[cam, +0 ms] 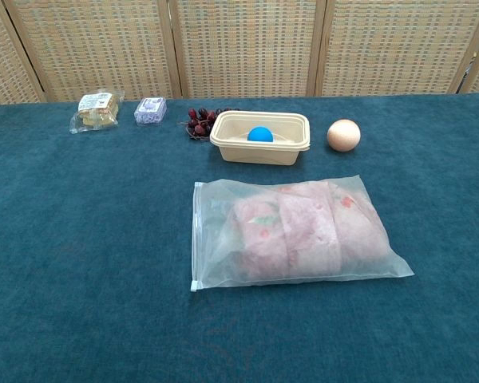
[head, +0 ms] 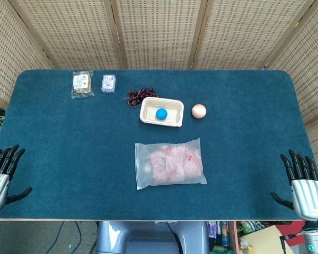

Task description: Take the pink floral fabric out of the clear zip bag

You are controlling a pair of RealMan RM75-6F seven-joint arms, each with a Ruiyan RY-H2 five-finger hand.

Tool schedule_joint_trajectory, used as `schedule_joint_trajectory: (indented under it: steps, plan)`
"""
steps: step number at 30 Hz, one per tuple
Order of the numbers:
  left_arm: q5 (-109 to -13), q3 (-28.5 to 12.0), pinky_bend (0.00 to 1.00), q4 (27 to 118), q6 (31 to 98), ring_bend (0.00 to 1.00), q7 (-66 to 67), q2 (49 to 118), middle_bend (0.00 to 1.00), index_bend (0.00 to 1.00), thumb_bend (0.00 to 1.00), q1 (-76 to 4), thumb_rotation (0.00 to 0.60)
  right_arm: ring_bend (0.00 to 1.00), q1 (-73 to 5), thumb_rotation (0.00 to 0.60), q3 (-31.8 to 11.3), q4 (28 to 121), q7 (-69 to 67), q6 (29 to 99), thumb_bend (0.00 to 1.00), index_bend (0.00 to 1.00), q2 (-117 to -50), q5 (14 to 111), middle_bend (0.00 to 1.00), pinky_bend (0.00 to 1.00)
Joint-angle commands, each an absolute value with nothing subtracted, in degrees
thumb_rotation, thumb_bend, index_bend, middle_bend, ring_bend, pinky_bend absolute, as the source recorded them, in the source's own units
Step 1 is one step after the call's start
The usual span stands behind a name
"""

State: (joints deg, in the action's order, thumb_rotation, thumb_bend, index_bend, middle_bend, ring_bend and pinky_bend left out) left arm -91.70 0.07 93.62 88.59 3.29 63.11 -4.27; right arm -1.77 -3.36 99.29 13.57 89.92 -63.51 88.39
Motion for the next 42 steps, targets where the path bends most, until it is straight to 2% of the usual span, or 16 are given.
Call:
schedule_joint_trajectory:
  steps: [1,10,13,15,18,28,37,42]
  plan:
    - [-91.6,0.1,0.00,93.6,88.4,0.00,3.5,63.2,0.00,0.00,0.14,-4.3,0.600,0.00,-1.8,0.600,-3.3,99.3,13.5,89.8,0.00,0.00,-63.5,88.4,0.00,0.00]
    - [-91.3,-0.2,0.00,93.5,88.2,0.00,4.4,63.6,0.00,0.00,0.14,-4.4,0.600,0.00,-4.0,0.600,-3.4,99.7,9.4,86.3,0.00,0.00,-63.5,89.3,0.00,0.00]
    - [-90.8,-0.4,0.00,93.3,87.6,0.00,4.6,63.9,0.00,0.00,0.14,-4.6,0.600,0.00,-8.0,0.600,-5.7,98.8,9.0,83.3,0.00,0.00,-65.7,90.3,0.00,0.00]
    - [-89.9,-0.8,0.00,93.1,87.0,0.00,5.1,64.2,0.00,0.00,0.14,-4.9,0.600,0.00,-13.2,0.600,-7.1,99.6,7.6,75.4,0.00,0.00,-67.4,88.6,0.00,0.00]
    - [-89.3,-1.3,0.00,93.0,86.8,0.00,5.7,64.5,0.00,0.00,0.14,-5.1,0.600,0.00,-17.8,0.600,-8.2,100.7,8.8,67.5,0.00,0.00,-68.0,85.2,0.00,0.00]
    - [-87.1,-2.0,0.00,92.5,85.6,0.00,6.9,65.2,0.00,0.00,0.14,-5.5,0.600,0.00,-27.9,0.600,-10.4,99.6,16.2,52.7,0.00,0.00,-74.2,75.0,0.00,0.00]
    - [-85.8,-2.4,0.00,92.3,84.9,0.00,7.0,65.4,0.00,0.00,0.14,-5.7,0.600,0.00,-35.5,0.600,-11.2,95.7,23.9,46.3,0.00,0.00,-82.1,63.5,0.00,0.00]
    - [-85.1,-2.6,0.00,92.0,84.1,0.00,7.3,65.5,0.00,0.00,0.14,-6.0,0.600,0.00,-39.1,0.600,-11.0,92.8,29.6,46.5,0.00,0.00,-86.1,57.9,0.00,0.00]
